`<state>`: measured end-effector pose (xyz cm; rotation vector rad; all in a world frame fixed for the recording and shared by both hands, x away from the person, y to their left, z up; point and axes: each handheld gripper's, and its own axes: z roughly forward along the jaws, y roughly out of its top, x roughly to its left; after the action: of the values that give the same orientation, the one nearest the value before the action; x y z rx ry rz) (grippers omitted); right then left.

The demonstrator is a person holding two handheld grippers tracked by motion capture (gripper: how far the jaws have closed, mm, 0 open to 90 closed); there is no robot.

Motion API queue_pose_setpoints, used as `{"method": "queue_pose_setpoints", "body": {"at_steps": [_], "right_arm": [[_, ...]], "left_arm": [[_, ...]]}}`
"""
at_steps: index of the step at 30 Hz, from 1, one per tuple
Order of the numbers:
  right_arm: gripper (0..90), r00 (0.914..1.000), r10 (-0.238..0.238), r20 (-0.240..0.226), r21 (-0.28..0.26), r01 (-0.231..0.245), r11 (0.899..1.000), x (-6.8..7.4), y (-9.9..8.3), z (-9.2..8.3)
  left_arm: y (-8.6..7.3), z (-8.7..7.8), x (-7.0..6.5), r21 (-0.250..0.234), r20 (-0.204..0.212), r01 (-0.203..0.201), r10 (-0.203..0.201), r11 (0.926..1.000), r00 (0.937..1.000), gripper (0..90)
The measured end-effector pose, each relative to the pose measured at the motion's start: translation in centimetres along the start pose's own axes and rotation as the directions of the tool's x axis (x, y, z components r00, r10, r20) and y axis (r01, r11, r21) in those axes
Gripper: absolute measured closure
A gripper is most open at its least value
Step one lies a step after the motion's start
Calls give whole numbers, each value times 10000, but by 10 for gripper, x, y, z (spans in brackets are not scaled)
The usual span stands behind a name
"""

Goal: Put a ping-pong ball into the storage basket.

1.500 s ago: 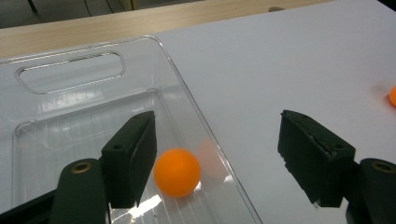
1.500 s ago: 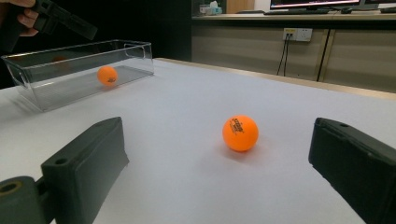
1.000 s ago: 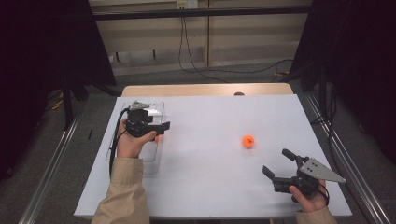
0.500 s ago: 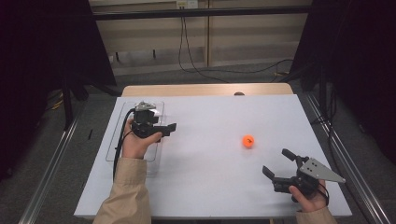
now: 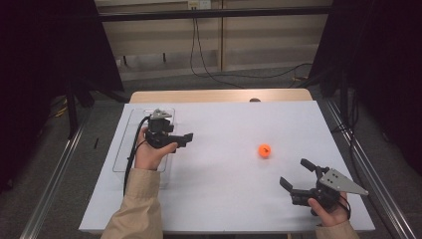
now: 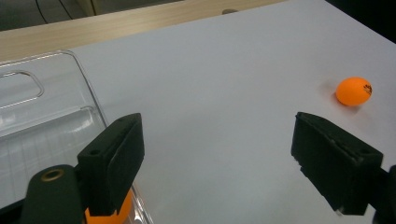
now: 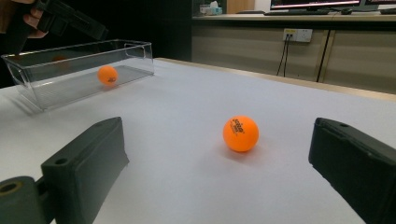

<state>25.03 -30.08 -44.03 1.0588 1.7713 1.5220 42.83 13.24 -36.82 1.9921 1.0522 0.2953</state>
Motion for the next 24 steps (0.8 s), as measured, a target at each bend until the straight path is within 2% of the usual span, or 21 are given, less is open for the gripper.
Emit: {"method": "queue_pose_setpoints", "body": {"at_steps": [6, 13, 14, 24], "right_arm": [[37, 10000, -23, -16, 12, 23, 10000, 0, 0, 0], [37, 10000, -5, -13, 9, 5, 10000, 0, 0, 0], [37, 10000, -2, -10, 11, 2, 10000, 0, 0, 0], [37, 10000, -13, -9, 8, 13, 10000, 0, 0, 0]], "left_arm": [[0, 4, -4, 22, 127, -99, 99, 9999, 9999, 166], [0, 7, -6, 23, 201, -27, 26, 10000, 9998, 142], [0, 8, -7, 116, 212, -154, 151, 9998, 9997, 141], [0, 12, -13, 132, 301, -238, 234, 9996, 9993, 121]]}}
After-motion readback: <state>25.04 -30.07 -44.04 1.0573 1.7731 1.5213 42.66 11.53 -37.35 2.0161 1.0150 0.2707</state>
